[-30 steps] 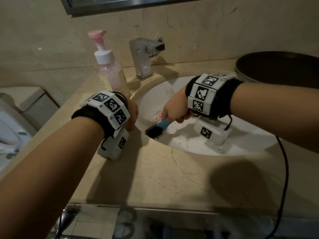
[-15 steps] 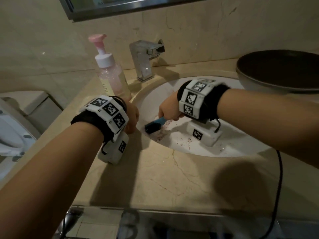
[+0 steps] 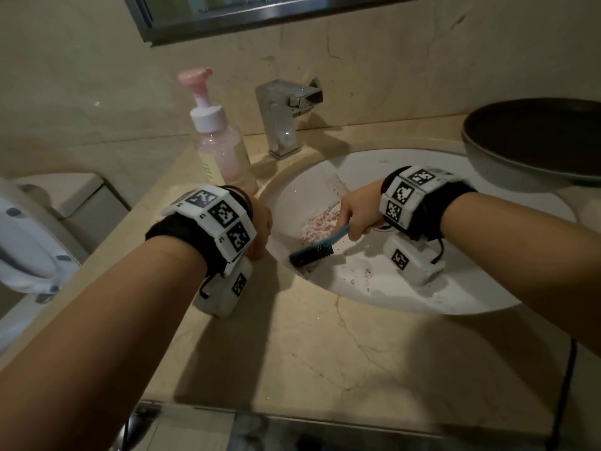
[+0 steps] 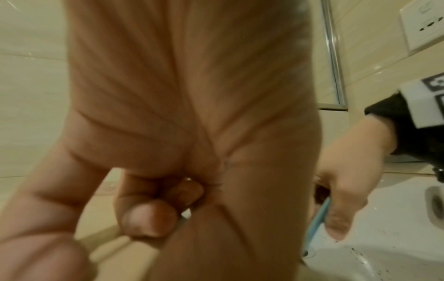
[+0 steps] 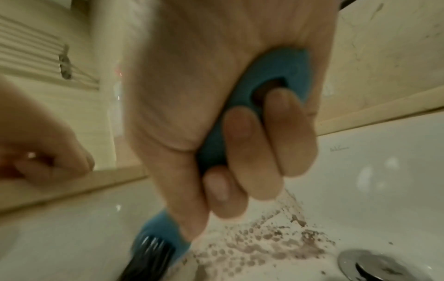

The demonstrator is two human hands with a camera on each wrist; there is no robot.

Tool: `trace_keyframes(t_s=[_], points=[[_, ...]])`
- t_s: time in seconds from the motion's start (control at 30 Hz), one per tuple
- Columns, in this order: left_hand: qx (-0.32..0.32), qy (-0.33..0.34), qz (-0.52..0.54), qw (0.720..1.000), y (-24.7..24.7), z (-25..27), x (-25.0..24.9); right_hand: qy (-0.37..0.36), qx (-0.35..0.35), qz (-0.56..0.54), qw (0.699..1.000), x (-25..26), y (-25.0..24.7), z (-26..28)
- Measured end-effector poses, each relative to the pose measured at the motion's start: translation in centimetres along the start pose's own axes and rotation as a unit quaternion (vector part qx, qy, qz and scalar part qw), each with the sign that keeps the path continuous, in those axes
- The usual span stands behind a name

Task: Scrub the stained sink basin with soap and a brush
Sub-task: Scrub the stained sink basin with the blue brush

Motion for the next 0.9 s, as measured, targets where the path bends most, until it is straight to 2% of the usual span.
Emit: trace_keyframes(t_s=[0.07, 0.1, 0.17, 0.27, 0.37, 0.4, 0.53, 0.6, 0.67, 0.8, 0.83, 0.9], points=[[-0.051, -0.017, 0.005, 0.999, -0.8, 0.3, 0.2, 0.008, -0.045, 0.037, 0.998, 0.1, -0.4, -0.4], [-0.048, -0.021, 0.006, 0.999, -0.8, 0.5, 0.3, 0.019, -0.065, 0.052, 0.996, 0.1, -0.6, -0.6], [0.007, -0.022, 0.017, 1.000, 0.0, 0.6, 0.2, 0.030, -0.083, 0.061, 0.994, -0.7, -0.4, -1.5], [0.038, -0.017, 0.030, 0.999, -0.1, 0.7, 0.3, 0.029, -0.046, 0.029, 0.998, -2.3, 0.2, -1.6], [0.041, -0.012, 0.024, 0.999, -0.1, 0.6, 0.2, 0.041, 0.030, -0.022, 0.998, -4.1, 1.5, -0.7], [0.044, -0.013, 0.030, 0.999, 0.0, 0.6, 0.2, 0.039, 0.028, -0.017, 0.999, -4.4, 1.9, -0.7], [0.046, -0.015, 0.051, 0.998, 0.1, 0.5, 0.3, 0.047, -0.059, 0.073, 0.995, -5.5, 2.5, -1.7], [0.045, -0.016, 0.054, 0.997, 0.0, 0.7, 0.2, 0.075, -0.076, 0.038, 0.994, -6.1, 2.5, -2.0], [0.043, -0.015, 0.047, 0.998, -0.1, 0.8, 0.2, 0.074, -0.071, 0.004, 0.995, -6.0, 2.3, -2.1], [0.043, -0.017, 0.039, 0.998, -0.2, 1.1, 0.2, 0.053, 0.019, -0.108, 0.993, -6.3, 4.3, -2.0], [0.049, -0.014, 0.045, 0.998, -0.2, 1.2, 0.0, 0.050, 0.028, -0.106, 0.993, -6.6, 4.6, -1.9], [0.052, -0.005, 0.057, 0.997, -0.4, 1.5, -0.4, 0.043, -0.021, -0.056, 0.997, -6.9, 3.8, -1.9]])
Point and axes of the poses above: each hand's wrist, its own z-axis away from the middle knuckle, its own y-axis out of the palm, x = y × z, the point moved 10 cm from there along -z, towards the middle knuckle, and after that the axes turned 8 degrees about -y, right-handed, at the moved point
